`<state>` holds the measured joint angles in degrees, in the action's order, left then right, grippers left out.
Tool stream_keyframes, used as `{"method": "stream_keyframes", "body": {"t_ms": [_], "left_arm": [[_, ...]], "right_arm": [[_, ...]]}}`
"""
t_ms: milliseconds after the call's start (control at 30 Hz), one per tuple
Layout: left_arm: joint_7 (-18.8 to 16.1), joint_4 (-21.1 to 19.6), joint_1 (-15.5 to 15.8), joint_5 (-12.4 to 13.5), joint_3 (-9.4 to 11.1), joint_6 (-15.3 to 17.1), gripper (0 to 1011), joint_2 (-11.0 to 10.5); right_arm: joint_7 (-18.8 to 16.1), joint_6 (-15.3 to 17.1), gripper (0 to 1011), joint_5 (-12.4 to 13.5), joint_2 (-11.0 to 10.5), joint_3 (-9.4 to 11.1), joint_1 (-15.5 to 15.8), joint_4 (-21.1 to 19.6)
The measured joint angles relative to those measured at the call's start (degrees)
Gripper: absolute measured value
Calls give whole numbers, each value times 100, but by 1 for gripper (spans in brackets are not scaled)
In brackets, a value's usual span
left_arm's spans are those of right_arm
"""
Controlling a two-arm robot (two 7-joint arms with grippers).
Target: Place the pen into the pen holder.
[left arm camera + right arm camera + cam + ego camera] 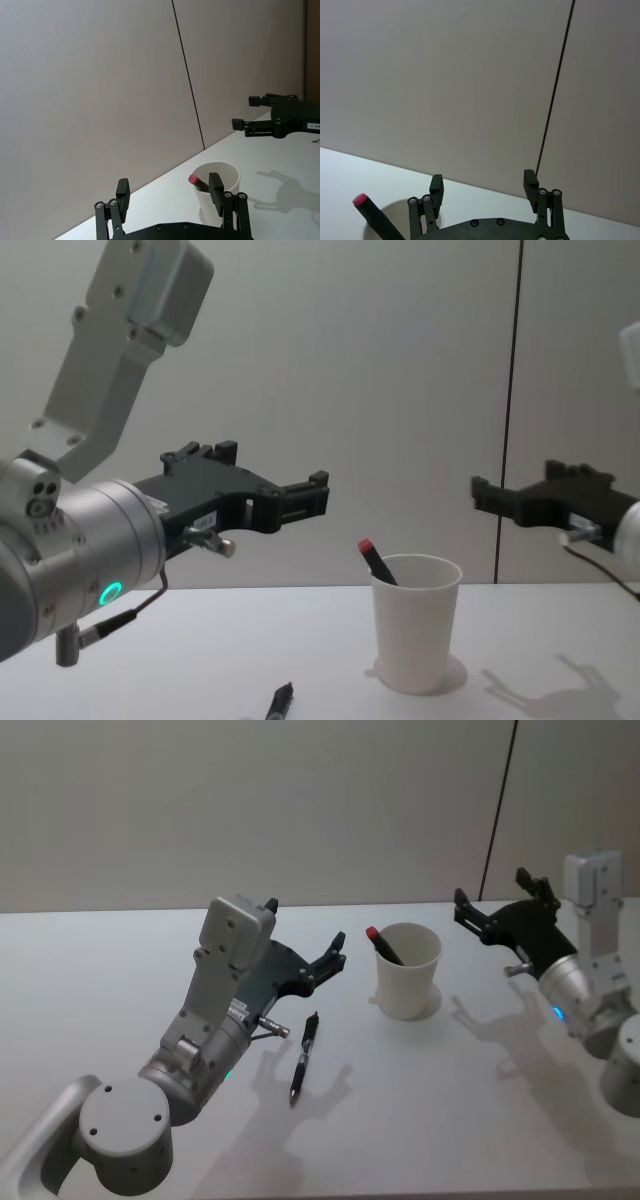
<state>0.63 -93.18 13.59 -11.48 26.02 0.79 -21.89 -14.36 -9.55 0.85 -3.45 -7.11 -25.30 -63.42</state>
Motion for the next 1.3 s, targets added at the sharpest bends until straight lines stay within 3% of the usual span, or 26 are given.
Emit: {"method": "stream_keyframes", "body": {"t_ms": [267,567,933,1300], "left_arm": [[0,0,0,0,0,0,1004,0],[0,0,0,0,0,0,1004,0],[0,0,0,0,0,0,1004,0],[3,-1,-2,0,-4,24,1004,2]], "right_arm": [[-72,616,1002,-115,-250,186,410,-659],[-171,1088,1002,-181,-485,352,836,-1266],[-238,1398,1002,-203,-673,485,1223,-1793],[-258,1515,1002,-210,-743,536,1378,-1999]]}}
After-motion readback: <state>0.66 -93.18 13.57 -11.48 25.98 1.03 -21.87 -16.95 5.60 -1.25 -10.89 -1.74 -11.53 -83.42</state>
